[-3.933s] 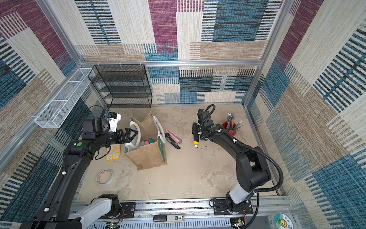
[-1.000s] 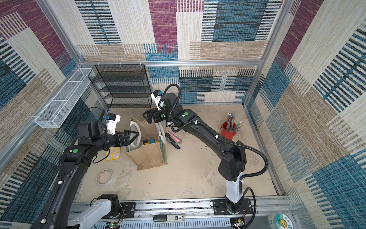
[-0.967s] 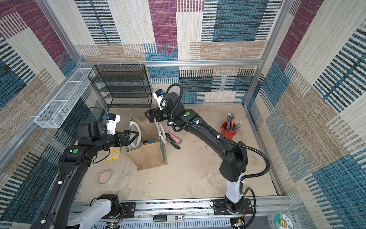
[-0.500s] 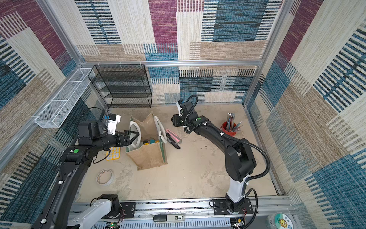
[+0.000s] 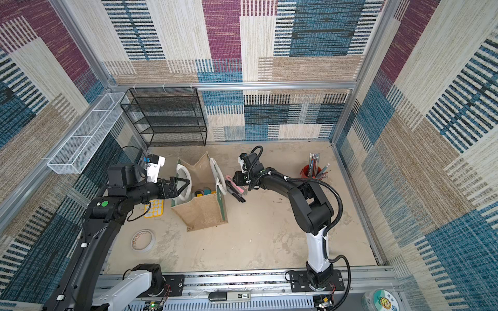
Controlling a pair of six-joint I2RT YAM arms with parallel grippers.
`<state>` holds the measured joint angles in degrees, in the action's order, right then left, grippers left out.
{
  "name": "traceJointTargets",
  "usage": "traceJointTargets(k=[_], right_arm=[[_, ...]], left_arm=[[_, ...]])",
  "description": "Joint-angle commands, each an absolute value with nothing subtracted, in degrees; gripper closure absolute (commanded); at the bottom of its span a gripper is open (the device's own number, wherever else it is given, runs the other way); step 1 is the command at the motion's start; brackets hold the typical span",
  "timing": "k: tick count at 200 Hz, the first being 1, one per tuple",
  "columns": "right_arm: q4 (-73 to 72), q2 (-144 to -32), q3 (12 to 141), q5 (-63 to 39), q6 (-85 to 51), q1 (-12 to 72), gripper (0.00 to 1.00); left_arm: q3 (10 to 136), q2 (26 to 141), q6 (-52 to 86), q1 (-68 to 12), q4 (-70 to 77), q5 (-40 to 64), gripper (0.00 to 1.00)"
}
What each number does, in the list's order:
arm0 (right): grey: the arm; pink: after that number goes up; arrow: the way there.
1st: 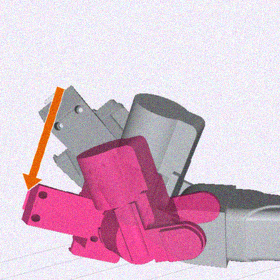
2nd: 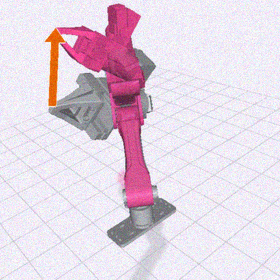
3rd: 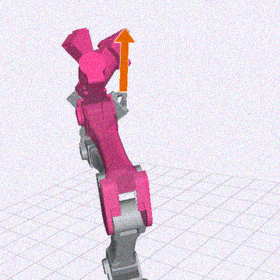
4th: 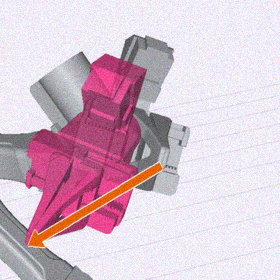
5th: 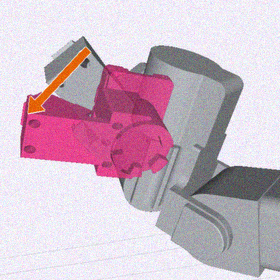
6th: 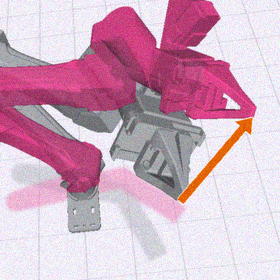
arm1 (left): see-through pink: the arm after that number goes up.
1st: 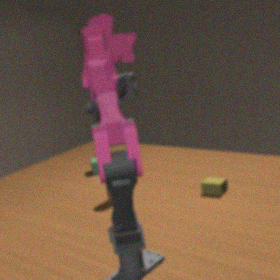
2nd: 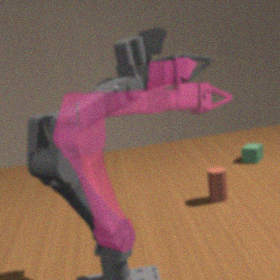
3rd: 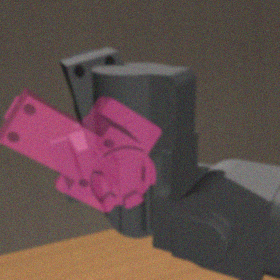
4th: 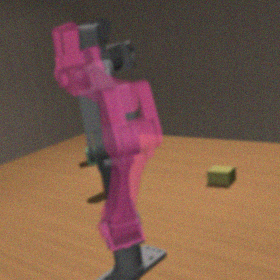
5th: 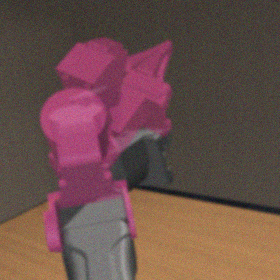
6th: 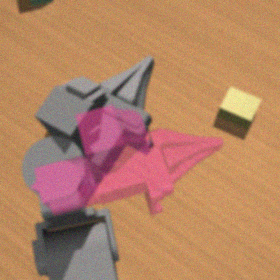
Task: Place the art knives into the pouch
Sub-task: Pick up the utility knife at the center of the board.
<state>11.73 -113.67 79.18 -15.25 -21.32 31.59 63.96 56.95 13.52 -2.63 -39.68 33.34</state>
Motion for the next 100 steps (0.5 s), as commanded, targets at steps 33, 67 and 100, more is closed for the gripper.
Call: traceJointTargets(k=[33, 67, 100], right_arm=[[9.7, -116.6, 80.8, -19.2, -20.9, 33.4, 0.57], [11.5, -119.7, 82.8, -18.7, -20.9, 34.2, 0.5], [12.8, -120.8, 83.8, -16.7, -20.1, 34.5, 0.47]], left_arm=[[63.7, 57.3, 14.1, -2.6, -39.2, 33.7, 0.01], [63.7, 57.7, 13.9, -2.6, -39.3, 31.7, 0.01], [63.6, 57.5, 13.5, -2.6, -39.4, 30.9, 0.01]])
